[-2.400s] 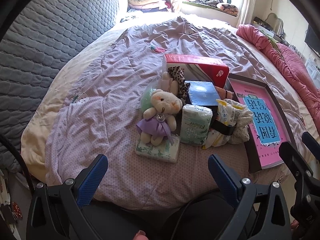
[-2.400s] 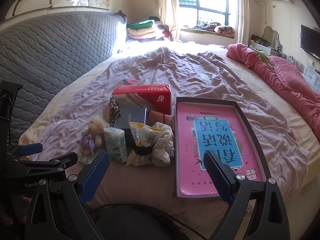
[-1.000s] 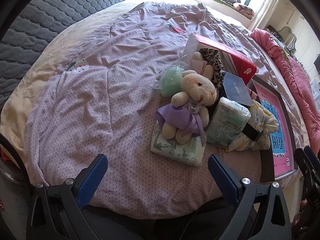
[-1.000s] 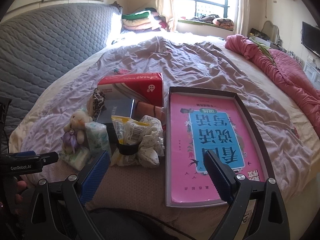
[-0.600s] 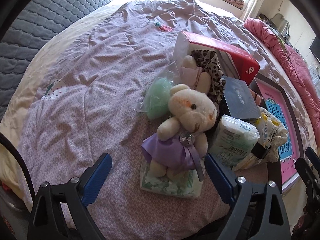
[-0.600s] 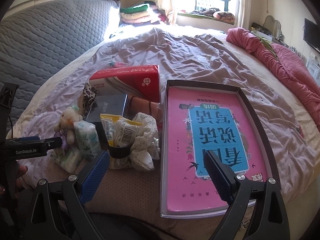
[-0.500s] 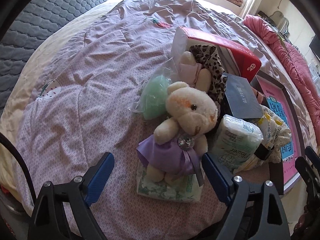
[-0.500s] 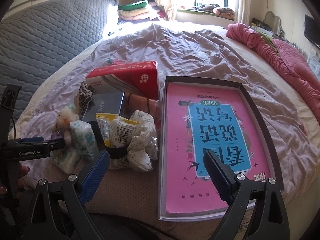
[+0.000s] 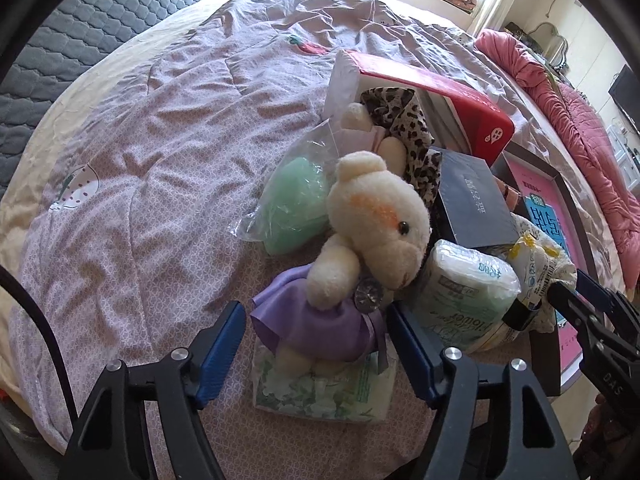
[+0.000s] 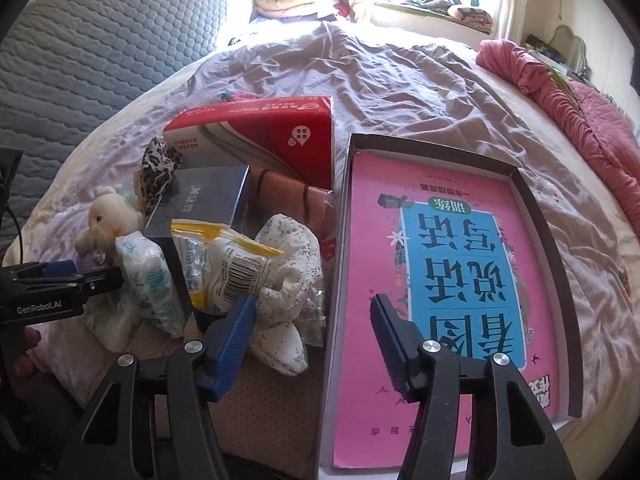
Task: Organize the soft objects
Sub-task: 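Grasp the cream teddy bear with the left tool while the right tool grasps the white floral scrunchie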
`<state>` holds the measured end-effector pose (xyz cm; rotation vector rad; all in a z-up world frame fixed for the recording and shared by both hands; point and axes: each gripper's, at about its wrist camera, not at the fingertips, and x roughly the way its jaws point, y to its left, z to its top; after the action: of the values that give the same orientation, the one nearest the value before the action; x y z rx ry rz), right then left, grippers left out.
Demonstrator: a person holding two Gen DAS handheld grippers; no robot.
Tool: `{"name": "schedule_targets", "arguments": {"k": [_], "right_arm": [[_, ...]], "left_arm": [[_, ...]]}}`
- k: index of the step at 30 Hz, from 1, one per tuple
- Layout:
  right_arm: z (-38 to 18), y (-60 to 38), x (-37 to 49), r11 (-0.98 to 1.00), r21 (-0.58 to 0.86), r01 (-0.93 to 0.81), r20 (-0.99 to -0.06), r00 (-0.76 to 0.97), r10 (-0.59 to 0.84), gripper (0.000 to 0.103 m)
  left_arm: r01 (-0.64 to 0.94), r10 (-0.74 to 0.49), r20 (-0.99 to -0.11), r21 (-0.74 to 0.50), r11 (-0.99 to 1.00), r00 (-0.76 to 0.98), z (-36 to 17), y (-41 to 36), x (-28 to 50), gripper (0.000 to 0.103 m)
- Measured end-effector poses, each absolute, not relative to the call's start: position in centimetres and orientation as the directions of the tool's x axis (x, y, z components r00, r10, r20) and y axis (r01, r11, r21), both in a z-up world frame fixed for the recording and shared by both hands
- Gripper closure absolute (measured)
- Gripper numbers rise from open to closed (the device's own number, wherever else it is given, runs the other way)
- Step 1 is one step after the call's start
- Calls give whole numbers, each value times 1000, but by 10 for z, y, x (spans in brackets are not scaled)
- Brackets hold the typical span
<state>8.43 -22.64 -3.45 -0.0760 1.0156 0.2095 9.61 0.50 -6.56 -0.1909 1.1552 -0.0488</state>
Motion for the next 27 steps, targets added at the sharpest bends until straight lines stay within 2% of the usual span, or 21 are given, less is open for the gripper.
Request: {"name": "schedule_targets", "arguments": {"k": [2, 8, 9, 10, 12, 18, 27], "right_arm": [[-35, -226, 89, 975, 45, -219, -849, 506, 153, 48], [-39, -224, 97, 962, 99, -255, -848, 484, 216, 78], [-38, -223, 97, 958, 116, -262, -842, 485, 235, 84], [-36, -223, 97, 955, 124, -269, -835, 492, 247, 89], [-31, -222, 94, 951, 132, -279, -821, 507, 263, 93], [-13, -231, 85, 934, 208, -290, -778, 529, 338, 96], [10, -241, 80, 933, 209, -293, -741, 575, 346, 98]], "left_arm": [[-60, -157, -903, -196, 979, 399, -67, 6, 97, 35], [-67, -195, -899, -239, 969, 392, -71, 8, 101, 43], [-68, -198, -897, -244, 968, 394, -71, 8, 101, 47], [-64, -214, -894, -259, 964, 395, -71, 9, 101, 55], [-60, -240, -886, -285, 957, 396, -71, 11, 102, 59], [-71, -288, -856, -350, 934, 429, -65, 22, 97, 77], [-54, -310, -821, -381, 923, 479, -41, 27, 88, 81]]}}
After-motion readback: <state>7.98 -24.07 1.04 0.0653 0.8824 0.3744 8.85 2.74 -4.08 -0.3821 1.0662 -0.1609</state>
